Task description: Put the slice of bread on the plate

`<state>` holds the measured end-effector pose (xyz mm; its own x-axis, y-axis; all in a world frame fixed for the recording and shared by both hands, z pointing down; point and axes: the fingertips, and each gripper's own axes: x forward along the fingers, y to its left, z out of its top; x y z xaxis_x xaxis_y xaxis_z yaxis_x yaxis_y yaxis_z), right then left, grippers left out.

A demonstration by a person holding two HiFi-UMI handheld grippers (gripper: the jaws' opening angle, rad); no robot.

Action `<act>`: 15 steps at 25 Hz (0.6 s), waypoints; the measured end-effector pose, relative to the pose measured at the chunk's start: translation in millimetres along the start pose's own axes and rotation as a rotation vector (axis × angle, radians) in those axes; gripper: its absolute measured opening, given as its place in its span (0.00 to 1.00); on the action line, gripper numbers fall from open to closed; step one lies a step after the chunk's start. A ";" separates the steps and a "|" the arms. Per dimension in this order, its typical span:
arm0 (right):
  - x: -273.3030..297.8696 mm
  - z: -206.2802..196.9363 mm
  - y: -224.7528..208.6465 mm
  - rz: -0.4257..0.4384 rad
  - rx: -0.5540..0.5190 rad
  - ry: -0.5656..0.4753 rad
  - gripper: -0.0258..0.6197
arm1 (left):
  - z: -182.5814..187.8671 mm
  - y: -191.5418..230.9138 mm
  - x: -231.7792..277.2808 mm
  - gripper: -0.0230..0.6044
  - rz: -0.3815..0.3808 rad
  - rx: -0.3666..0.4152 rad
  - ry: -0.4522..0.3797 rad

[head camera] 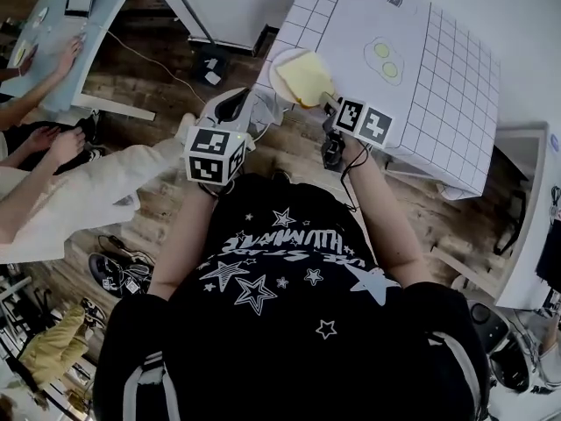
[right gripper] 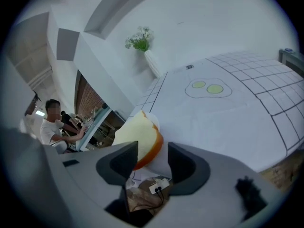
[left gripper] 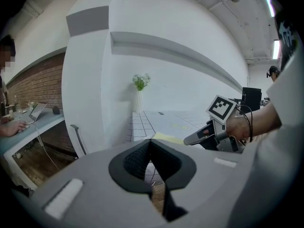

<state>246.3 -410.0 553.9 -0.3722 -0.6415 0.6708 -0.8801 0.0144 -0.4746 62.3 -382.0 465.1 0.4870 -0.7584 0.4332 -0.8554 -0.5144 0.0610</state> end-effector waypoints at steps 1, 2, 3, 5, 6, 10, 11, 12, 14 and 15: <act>-4.4 3.0 -2.9 -0.011 0.010 -0.029 0.33 | 1.1 0.3 -2.4 0.05 -0.002 0.002 -0.004; -9.5 6.5 -6.2 -0.023 0.021 -0.063 0.33 | 2.2 0.5 -4.8 0.05 -0.007 0.005 -0.008; -14.7 10.3 -9.3 -0.033 0.030 -0.098 0.33 | 3.0 0.4 -7.1 0.05 -0.013 0.010 -0.011; -25.5 20.1 -13.4 -0.045 0.035 -0.170 0.33 | 3.6 0.3 -10.9 0.05 -0.028 0.023 -0.013; -31.4 26.1 -13.9 -0.048 0.033 -0.209 0.33 | 3.4 0.5 -12.5 0.05 -0.034 0.028 -0.011; -57.9 45.4 -0.2 -0.028 0.003 -0.353 0.33 | -2.0 2.7 -21.6 0.05 -0.061 0.029 0.000; -64.4 47.3 8.5 -0.010 -0.016 -0.375 0.32 | -4.6 3.2 -25.0 0.05 -0.071 0.033 0.006; -71.4 48.6 18.2 0.010 -0.039 -0.395 0.28 | -7.5 2.9 -28.3 0.05 -0.082 0.039 0.013; -87.1 50.8 37.0 0.034 -0.094 -0.438 0.10 | -12.3 -0.5 -34.7 0.05 -0.116 0.053 0.021; -93.9 50.4 46.2 0.043 -0.121 -0.454 0.09 | -13.9 -2.4 -38.4 0.05 -0.135 0.062 0.022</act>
<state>255.4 -387.8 440.2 -0.2662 -0.9086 0.3217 -0.9048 0.1204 -0.4085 43.2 -346.1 460.8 0.5924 -0.6721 0.4442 -0.7695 -0.6354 0.0649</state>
